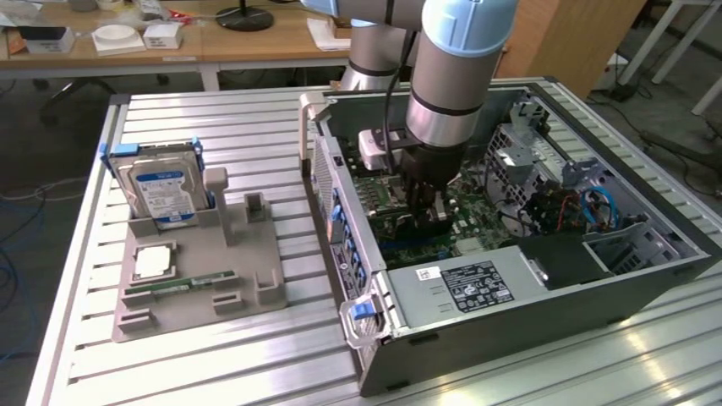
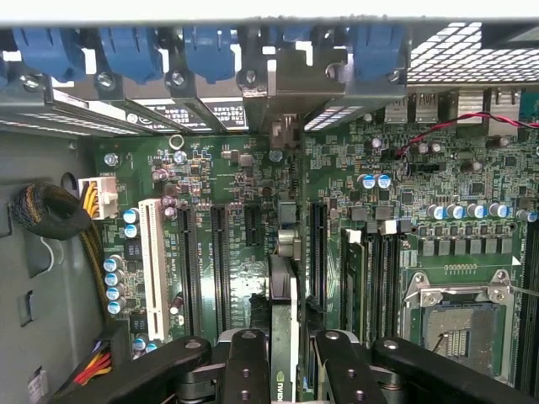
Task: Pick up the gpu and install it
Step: 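Insert the gpu into the slot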
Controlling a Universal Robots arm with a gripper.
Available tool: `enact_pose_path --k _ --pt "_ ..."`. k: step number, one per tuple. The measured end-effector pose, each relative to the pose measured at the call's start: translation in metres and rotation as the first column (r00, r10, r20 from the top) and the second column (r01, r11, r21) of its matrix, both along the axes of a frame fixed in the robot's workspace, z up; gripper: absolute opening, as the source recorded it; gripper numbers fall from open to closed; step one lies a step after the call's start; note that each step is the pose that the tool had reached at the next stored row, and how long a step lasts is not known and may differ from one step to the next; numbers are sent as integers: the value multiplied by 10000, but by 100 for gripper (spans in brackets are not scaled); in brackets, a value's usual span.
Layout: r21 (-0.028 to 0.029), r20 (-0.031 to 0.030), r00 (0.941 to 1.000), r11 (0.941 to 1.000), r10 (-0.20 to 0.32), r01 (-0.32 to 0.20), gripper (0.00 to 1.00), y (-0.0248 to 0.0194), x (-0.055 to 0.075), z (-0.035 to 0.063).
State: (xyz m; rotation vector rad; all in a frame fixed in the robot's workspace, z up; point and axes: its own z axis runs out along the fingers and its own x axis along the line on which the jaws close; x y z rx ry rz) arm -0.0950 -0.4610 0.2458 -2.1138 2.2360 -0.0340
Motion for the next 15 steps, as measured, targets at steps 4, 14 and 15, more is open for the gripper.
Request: enact_pose_path --k 4,14,15 --pt "-2 0 10000 10000 0 0 26 -7 0 -1" --pt "0 0 10000 10000 2 -2 26 -8 1 -32" --pt "0 0 10000 10000 1 -1 26 -8 1 -32"
